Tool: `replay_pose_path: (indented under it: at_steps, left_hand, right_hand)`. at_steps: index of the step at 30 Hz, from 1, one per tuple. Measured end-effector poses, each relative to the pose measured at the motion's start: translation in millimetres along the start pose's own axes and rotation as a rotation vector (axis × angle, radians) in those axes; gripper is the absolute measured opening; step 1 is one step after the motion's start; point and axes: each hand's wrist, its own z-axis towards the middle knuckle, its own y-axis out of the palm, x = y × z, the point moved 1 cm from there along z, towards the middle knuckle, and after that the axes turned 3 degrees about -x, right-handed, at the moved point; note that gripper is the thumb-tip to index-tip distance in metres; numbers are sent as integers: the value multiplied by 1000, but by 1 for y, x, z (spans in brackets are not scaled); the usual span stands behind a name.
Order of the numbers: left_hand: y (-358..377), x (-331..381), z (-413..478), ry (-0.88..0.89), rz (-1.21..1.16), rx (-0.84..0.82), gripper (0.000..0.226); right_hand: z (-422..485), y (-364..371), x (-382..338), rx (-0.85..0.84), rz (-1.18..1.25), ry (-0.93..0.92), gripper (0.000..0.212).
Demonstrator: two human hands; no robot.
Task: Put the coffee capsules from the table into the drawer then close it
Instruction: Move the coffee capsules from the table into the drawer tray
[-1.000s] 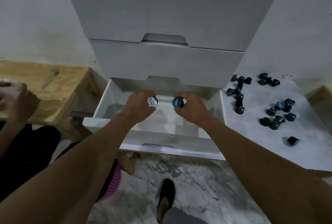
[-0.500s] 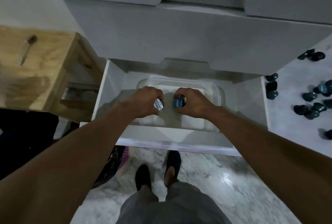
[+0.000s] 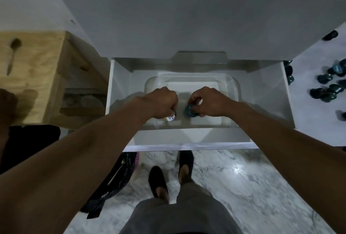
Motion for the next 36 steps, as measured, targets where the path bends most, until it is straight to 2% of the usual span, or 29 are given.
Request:
replay_pose_path:
  at_steps: [3,7,12,16,24,28,31,36]
  left_hand:
    - [3,4,0,-1,18,-34,21]
    - [7,7,0,-3,11,-7,20]
    - [7,3,-2,-15,21,-50,19]
    - [7,0,-5,-22,45,-42,17]
    - [12,2,-10,-57,18,15,38]
    - [11,3,-15,-86,-23,31,44]
    - [2,8,-22,-103,-22,92,38]
    - [-15,24,-43,-165,55,365,33]
  right_hand:
    - [0,2,1,-58,30,13,9]
    - [-1,8,-2,-137,45,52,13]
    - [-3,16,-12,-200,-99,45,21]
    - [-2,18,-18,-208,-123,23,22]
    - [3,22,-21,-233,-95,10,21]
    - [3,20,-20,-229,-129,-12,29]
    - [-2,5,-21,-139,-186,-33,30]
    - [-37,-20,-11,269,-347,-19,36]
